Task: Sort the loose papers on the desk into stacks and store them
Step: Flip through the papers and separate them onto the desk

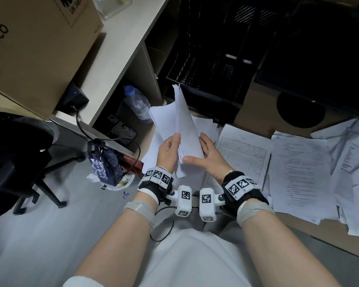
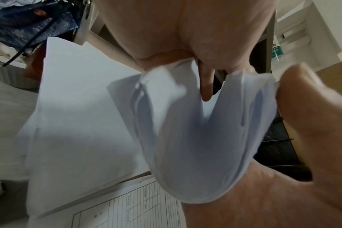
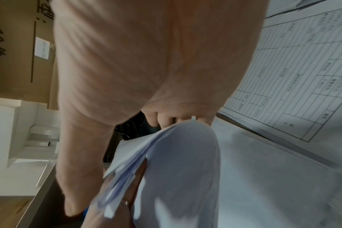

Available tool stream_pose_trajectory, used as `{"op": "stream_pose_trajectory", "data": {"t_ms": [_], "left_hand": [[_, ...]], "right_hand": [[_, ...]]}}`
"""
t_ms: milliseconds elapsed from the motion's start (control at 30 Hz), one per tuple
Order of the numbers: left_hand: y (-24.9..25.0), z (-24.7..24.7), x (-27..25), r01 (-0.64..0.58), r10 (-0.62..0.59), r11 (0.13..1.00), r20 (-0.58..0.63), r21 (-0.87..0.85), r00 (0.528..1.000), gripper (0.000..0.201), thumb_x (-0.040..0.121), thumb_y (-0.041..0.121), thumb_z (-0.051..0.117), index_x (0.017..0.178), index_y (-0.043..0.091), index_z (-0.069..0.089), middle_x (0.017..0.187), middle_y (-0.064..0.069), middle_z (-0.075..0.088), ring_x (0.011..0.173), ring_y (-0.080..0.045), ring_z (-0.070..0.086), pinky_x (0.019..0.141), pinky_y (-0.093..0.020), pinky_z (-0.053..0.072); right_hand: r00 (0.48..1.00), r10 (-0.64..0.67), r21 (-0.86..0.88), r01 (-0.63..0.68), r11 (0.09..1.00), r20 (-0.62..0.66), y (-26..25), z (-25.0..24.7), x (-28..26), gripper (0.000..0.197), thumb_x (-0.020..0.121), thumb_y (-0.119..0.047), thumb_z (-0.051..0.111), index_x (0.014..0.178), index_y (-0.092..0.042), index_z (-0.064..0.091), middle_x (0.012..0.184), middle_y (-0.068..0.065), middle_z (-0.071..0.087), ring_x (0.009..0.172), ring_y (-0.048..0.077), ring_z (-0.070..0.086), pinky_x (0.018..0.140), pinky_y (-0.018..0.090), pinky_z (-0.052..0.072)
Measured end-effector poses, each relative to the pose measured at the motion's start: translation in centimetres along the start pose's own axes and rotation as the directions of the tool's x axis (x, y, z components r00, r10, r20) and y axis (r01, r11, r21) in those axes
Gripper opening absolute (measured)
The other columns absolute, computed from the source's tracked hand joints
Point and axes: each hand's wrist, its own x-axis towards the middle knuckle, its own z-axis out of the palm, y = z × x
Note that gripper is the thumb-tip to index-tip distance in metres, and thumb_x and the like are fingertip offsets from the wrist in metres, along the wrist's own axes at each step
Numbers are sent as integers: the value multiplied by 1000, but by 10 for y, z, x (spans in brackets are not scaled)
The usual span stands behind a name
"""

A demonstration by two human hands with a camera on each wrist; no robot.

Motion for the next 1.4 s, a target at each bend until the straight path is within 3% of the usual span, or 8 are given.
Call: {"op": "stream_pose_trajectory", "data": {"t_ms": [200,467,667,800,1000,1133,1200,1400], "left_hand": [[2,3,2,23,-22,999,20,-26,1000,21,104,29,52,101,14,66,95,8,68,88,1,63,78,-11,49],[4,-2,-2,8,-2,988,-37,155,999,17,90,12,59,95,13,76,82,6,75,72,-11,67,67,-23,53],[-32,-20,26,62,-50,981,-65,186,997,41,79,43,64,112,18,71,108,4,76,105,-20,71,97,-48,55],[-41,-34,30,89,-50,970,-176,225,983,57,81,49,66,125,12,66,124,-2,70,116,-21,66,104,-48,50],[-10,-59,16,82,21,953,-333,292,943,43,95,24,61,127,-4,61,127,-18,66,120,-31,61,106,-45,47],[-17,-69,20,51,55,938,-293,344,954,48,89,36,60,115,-5,63,115,-14,71,110,-28,65,100,-44,51],[-18,-69,18,39,54,939,-258,342,965,20,94,26,59,91,8,68,88,5,71,85,-13,64,84,-31,51],[-14,-52,14,20,29,968,-190,248,981,42,99,16,55,59,22,45,49,17,44,52,-2,37,57,-26,32]], "right_hand": [[1000,-3,9,3,1000,-22,0,-3,-1,108,77,-24,85,158,-24,13,153,-14,38,131,3,46,108,26,41],[884,37,-11,-48,999,-465,7,-17,9,17,91,-18,57,105,-15,66,101,1,71,95,23,67,83,35,53],[821,47,-148,-158,976,-569,35,-37,20,24,87,-28,57,81,-10,71,82,7,72,80,29,68,78,39,57],[771,136,-148,-286,947,-622,52,-35,29,35,91,-26,56,57,-22,45,72,3,58,70,27,53,68,30,41],[758,309,-143,-464,874,-575,93,-13,54,14,95,-29,51,93,-15,50,103,5,52,94,20,52,80,29,38],[815,343,-189,-471,862,-466,90,19,75,44,97,-21,49,135,0,53,140,14,55,123,34,56,94,35,44],[827,362,-173,-469,866,-429,88,27,79,45,93,-20,50,131,2,53,133,19,59,113,37,61,89,36,48],[770,431,-23,-499,867,-470,61,15,62,66,88,-27,61,139,-1,29,129,18,57,108,39,62,85,35,50]]}}
